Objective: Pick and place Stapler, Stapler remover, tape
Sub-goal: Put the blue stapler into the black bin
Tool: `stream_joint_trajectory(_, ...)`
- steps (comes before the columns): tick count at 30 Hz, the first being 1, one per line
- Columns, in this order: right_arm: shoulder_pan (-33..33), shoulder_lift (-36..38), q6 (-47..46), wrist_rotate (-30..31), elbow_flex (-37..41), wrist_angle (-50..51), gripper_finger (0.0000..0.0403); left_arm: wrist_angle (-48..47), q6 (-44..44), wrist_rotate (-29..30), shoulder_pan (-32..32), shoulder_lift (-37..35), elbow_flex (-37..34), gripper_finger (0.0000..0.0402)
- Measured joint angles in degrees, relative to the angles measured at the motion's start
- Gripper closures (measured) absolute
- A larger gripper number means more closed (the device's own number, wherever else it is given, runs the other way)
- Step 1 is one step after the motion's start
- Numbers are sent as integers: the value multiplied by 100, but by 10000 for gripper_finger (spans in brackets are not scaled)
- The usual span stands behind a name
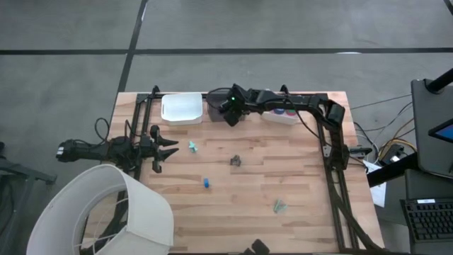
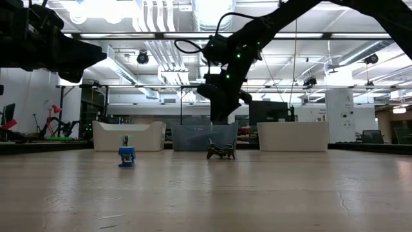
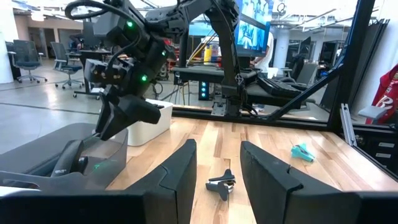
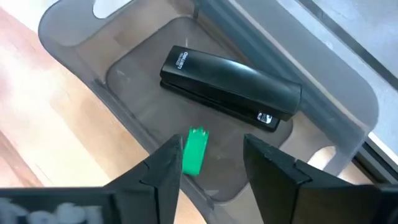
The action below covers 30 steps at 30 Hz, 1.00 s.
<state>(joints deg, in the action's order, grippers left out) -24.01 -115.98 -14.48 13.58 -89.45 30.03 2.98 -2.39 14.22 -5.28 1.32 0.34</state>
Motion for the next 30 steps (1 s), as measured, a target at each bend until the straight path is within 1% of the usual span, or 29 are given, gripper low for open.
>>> stream_joint_trajectory(4,0,1,-232,-50,-288,535,225,0,0,2,0,0,0,273)
stream_joint_trajectory(7,28,28,-597,-244,-601,1064,220,0,0,2,0,0,0,275)
stream_joint_trajectory(9,69,44,-790,-584,-768,1238,222,0,0,2,0,1,0,275)
stream_joint_trajectory(13,240,48,-848,-1317,-1054,1327,237,0,0,0,0,0,0,273)
stream_joint_trajectory(17,502,50,-853,-1393,-1295,1324,273,2,39,30,0,0,0,274)
stream_joint_trajectory(19,635,50,-853,-1381,-1410,1306,303,11,83,127,4,0,0,275)
stream_joint_trajectory(22,813,50,-851,-1381,-1586,1318,359,43,-3,143,7,0,0,274)
stream_joint_trajectory(23,863,50,-850,-1379,-1655,1354,377,70,-81,154,7,0,0,273)
stream_joint_trajectory(24,905,50,-844,-1377,-1728,1400,385,187,-311,114,6,0,0,273)
stream_joint_trajectory(26,968,78,-833,-1360,-1834,1456,388,657,-1098,-84,2,-2,0,273)
stream_joint_trajectory(29,1000,147,-876,-1362,-1921,1599,393,1238,-1928,272,9,2,0,275)
stream_joint_trajectory(30,1009,173,-888,-1358,-1927,1675,394,1481,-2241,286,8,2,0,275)
